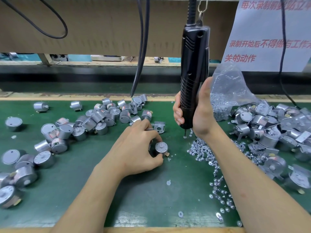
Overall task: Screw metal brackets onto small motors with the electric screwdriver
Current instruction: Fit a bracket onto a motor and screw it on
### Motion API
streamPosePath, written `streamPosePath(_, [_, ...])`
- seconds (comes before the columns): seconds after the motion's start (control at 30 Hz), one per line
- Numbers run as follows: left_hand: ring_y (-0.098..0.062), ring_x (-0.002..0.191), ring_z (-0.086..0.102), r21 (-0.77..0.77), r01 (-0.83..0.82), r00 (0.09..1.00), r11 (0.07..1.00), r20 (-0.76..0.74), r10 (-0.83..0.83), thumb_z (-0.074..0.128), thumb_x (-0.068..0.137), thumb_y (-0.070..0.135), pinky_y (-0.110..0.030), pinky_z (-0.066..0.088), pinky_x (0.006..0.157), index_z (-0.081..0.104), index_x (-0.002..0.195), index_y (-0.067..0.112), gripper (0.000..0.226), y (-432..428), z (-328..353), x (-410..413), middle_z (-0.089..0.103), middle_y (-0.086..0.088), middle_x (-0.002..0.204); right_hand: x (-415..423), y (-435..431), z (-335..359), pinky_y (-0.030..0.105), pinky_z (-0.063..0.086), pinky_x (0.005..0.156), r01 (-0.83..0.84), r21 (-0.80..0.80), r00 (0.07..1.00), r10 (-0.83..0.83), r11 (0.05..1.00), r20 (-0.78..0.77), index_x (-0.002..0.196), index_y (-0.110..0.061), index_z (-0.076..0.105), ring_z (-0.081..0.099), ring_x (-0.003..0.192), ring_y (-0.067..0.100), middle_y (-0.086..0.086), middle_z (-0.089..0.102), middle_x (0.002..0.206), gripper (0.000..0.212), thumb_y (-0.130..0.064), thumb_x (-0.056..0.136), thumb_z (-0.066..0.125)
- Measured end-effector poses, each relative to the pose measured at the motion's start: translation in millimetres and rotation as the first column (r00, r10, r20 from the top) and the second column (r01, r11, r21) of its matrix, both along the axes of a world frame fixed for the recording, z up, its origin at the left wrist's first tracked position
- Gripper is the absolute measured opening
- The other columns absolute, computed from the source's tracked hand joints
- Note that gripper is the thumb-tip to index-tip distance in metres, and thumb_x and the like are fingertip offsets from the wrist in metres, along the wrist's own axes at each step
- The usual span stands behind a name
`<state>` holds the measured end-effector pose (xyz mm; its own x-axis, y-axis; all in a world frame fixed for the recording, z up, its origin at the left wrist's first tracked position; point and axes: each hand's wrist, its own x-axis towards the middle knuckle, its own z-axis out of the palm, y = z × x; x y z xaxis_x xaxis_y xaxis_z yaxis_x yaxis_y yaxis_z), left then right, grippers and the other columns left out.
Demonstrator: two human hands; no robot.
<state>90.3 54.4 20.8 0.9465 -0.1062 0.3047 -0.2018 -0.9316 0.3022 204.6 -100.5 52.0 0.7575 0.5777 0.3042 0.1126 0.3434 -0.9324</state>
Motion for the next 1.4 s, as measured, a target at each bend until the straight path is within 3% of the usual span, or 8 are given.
streamPosePath(0.23, [-0.012,0.093,0.044,-0.048,-0.020,1.000,0.999,-0.010,0.019,0.055,0.077,0.048,-0.031,0.044,0.082,0.062,0.113,0.028,0.042,1,1,-3,0.044,0.008,0.093,-2,3,1,0.025,0.035,0.046,0.003,0.006,1.000,-0.003,1.000,-0.001,0.067,-0.012,0.051,0.041,0.041,0.017,0.002,0.048,0.054,0.091,-0.101,0.055,0.043])
streamPosePath(0.37, [-0.006,0.107,0.040,-0.159,-0.016,1.000,0.987,-0.020,0.013,0.049,0.089,0.027,-0.022,0.035,0.091,0.051,0.128,0.023,0.039,6,1,0,0.041,0.009,0.105,-3,1,1,0.025,0.036,0.046,0.009,0.000,1.000,-0.009,1.000,0.009,0.069,-0.011,0.050,0.042,0.042,0.016,0.002,0.048,0.054,0.088,-0.098,0.060,0.038])
streamPosePath(0.57, [0.011,0.088,0.049,-0.318,-0.007,0.999,0.948,-0.036,-0.005,0.049,0.100,0.027,-0.006,0.033,0.080,0.029,0.130,0.030,0.036,11,-3,2,0.042,0.019,0.093,-5,2,3,0.025,0.036,0.046,0.006,0.006,1.000,-0.006,1.000,0.013,0.069,-0.011,0.051,0.042,0.041,0.017,0.002,0.048,0.054,0.089,-0.098,0.060,0.039])
streamPosePath(0.7, [-0.002,0.084,0.061,-0.384,0.019,0.999,0.923,-0.029,-0.032,0.059,0.095,0.030,-0.008,0.040,0.074,0.023,0.116,0.045,0.044,13,-3,1,0.055,0.019,0.119,-6,3,4,0.024,0.037,0.046,0.002,0.010,1.000,-0.002,1.000,0.011,0.068,-0.012,0.052,0.042,0.041,0.017,0.002,0.048,0.054,0.088,-0.099,0.060,0.040])
streamPosePath(0.83, [0.001,0.111,0.045,-0.232,0.044,0.999,0.972,-0.015,-0.049,0.060,0.090,0.046,-0.003,0.031,0.089,0.046,0.128,0.031,0.043,16,-6,1,0.052,0.021,0.122,-8,3,7,0.024,0.038,0.046,0.001,0.010,1.000,-0.001,1.000,0.015,0.067,-0.013,0.052,0.042,0.041,0.018,0.003,0.049,0.054,0.089,-0.101,0.058,0.041])
streamPosePath(0.97, [-0.006,0.115,0.041,-0.126,0.076,0.995,0.989,-0.061,-0.084,0.066,0.086,0.052,-0.022,0.032,0.099,0.051,0.139,0.036,0.058,9,-7,1,0.046,0.017,0.116,-11,5,9,0.023,0.039,0.046,0.000,0.020,1.000,0.000,1.000,0.020,0.066,-0.015,0.054,0.043,0.042,0.018,0.002,0.050,0.054,0.087,-0.101,0.058,0.040])
streamPosePath(1.13, [-0.007,0.112,0.040,-0.004,0.019,0.999,1.000,-0.048,-0.020,0.065,0.078,0.064,-0.030,0.023,0.085,0.053,0.136,0.035,0.066,9,-8,2,0.055,0.021,0.114,-17,10,12,0.024,0.040,0.047,0.026,0.022,0.999,-0.027,0.999,0.035,0.065,-0.019,0.056,0.044,0.041,0.018,0.001,0.050,0.054,0.084,-0.101,0.058,0.038])
streamPosePath(1.4, [-0.004,0.106,0.036,-0.024,0.007,0.999,1.000,-0.036,-0.008,0.064,0.074,0.069,-0.029,0.022,0.088,0.057,0.128,0.030,0.067,10,-13,2,0.059,0.017,0.110,-25,14,16,0.030,0.042,0.051,0.047,0.048,0.994,-0.052,0.998,0.092,0.068,-0.024,0.058,0.046,0.045,0.020,0.001,0.051,0.057,0.077,-0.097,0.064,0.037])
